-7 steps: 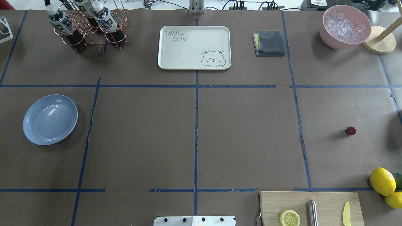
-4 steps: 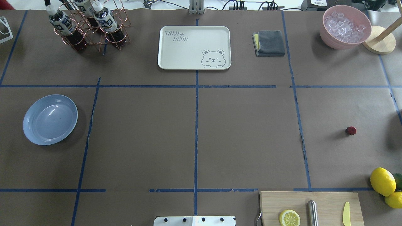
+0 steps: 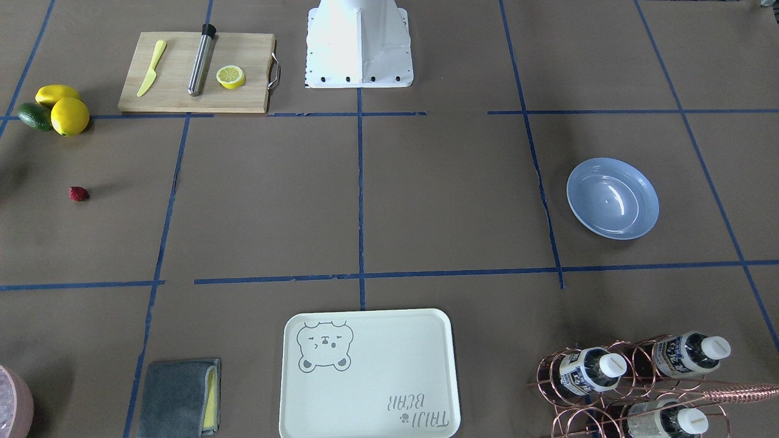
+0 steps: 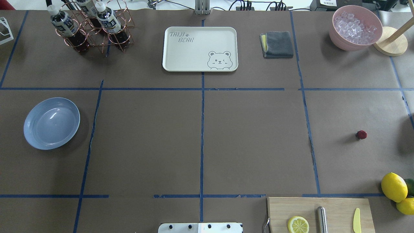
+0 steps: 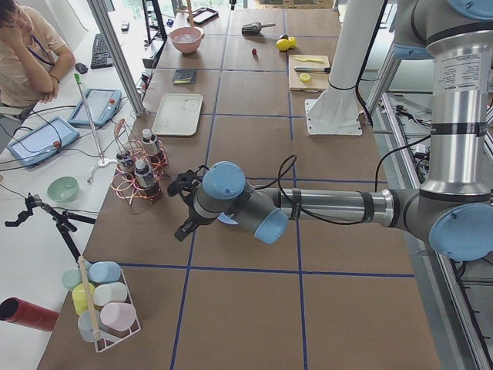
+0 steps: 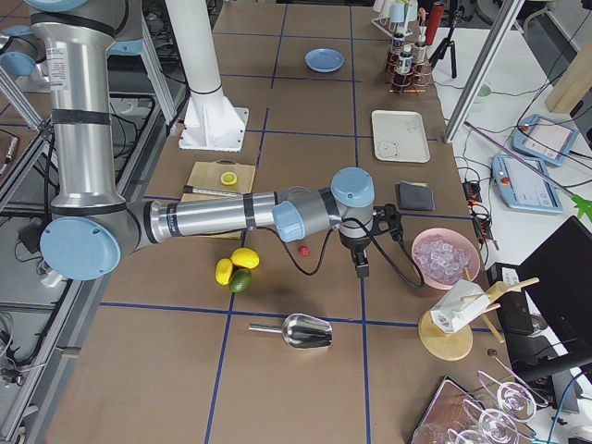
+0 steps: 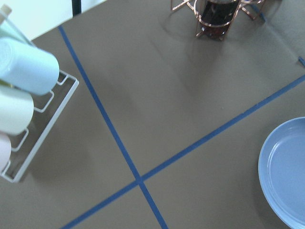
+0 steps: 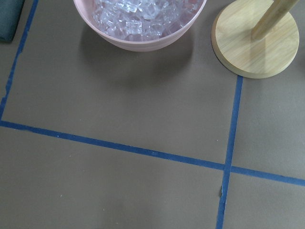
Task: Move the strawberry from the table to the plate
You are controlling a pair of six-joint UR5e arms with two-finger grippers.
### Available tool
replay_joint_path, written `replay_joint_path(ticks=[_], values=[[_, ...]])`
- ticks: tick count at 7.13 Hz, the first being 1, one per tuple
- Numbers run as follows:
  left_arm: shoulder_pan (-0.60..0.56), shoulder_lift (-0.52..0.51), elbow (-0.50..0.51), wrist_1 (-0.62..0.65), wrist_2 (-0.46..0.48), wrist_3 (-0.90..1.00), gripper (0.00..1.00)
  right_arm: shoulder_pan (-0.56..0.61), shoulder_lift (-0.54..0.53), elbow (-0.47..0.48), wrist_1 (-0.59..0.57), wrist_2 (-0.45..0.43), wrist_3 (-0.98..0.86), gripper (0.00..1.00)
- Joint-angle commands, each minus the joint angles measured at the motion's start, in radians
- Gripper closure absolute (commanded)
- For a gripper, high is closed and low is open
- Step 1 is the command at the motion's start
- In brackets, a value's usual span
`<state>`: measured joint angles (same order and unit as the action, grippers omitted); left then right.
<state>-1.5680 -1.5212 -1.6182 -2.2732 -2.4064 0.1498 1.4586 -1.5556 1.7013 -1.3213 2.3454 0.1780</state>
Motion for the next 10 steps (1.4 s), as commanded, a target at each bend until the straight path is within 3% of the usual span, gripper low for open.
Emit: replay_joint_path(ticks=[1,2,3,4,5,7,8,10], values=[[0.058,-0.031,0.06,-0.168,-0.022,-0.219,0.0,0.0,-0.001,-0.006,0.02,0.005,0.009,0.0],[0.147,0.005,0.066,-0.299,-0.011,-0.258,0.0,-0.001,0.002,0.0,0.02,0.005,0.015,0.0],[0.23,0.036,0.096,-0.349,-0.011,-0.386,0.0,-0.001,0.002,-0.002,0.02,0.005,0.015,0.0],[0.296,0.061,0.1,-0.368,0.062,-0.514,0.0,0.0,0.0,0.001,0.022,0.005,0.015,0.0],[0.363,0.087,0.1,-0.402,0.184,-0.617,0.08,-0.001,-0.001,-0.002,0.02,0.005,0.015,0.0],[0.481,0.093,0.139,-0.497,0.272,-0.932,0.44,-0.001,-0.011,0.006,0.024,0.005,0.015,0.0],[0.55,0.093,0.171,-0.579,0.323,-1.034,0.45,0.0,-0.011,0.004,0.025,0.005,0.015,0.0],[0.626,0.093,0.19,-0.615,0.358,-1.095,0.44,0.0,-0.012,0.001,0.025,0.005,0.015,0.0]])
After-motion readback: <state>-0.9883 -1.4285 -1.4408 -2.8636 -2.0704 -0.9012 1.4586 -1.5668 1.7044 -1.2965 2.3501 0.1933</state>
